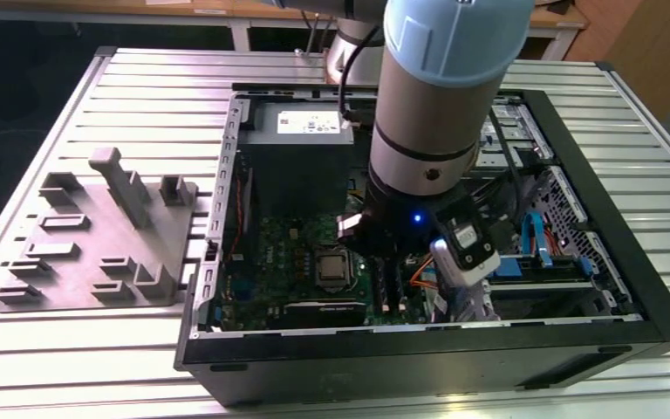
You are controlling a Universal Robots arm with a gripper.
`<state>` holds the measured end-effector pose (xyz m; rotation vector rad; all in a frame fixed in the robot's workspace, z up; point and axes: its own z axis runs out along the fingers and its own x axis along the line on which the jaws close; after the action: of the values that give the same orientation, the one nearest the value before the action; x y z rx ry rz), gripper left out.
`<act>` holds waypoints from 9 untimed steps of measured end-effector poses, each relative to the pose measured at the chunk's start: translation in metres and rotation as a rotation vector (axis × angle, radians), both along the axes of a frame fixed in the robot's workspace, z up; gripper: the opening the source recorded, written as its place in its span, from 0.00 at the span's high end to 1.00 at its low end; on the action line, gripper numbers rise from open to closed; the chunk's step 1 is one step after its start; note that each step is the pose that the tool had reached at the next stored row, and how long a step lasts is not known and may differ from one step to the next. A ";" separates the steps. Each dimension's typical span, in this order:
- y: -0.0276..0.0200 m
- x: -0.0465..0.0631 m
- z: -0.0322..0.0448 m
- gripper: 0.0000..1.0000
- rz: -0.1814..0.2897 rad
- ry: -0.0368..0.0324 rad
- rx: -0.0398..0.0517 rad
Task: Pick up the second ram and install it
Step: 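Press down the second ram until it locks into place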
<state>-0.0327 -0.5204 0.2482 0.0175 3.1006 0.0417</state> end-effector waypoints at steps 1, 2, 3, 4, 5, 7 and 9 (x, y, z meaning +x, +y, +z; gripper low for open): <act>0.0040 0.000 0.0000 0.90 0.000 0.0001 0.0000; 0.0084 0.000 -0.0001 0.90 0.000 0.0001 -0.0001; 0.0128 0.000 -0.0002 0.90 0.000 0.0000 0.0001; 0.0171 0.000 -0.0003 0.90 0.000 0.0000 0.0000; 0.0211 0.000 -0.0003 0.90 0.000 0.0000 0.0000; 0.0277 0.000 -0.0004 0.90 0.000 0.0000 0.0001; 0.0314 0.000 -0.0004 0.90 0.000 0.0000 0.0002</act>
<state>-0.0327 -0.4890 0.2478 0.0176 3.1006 0.0420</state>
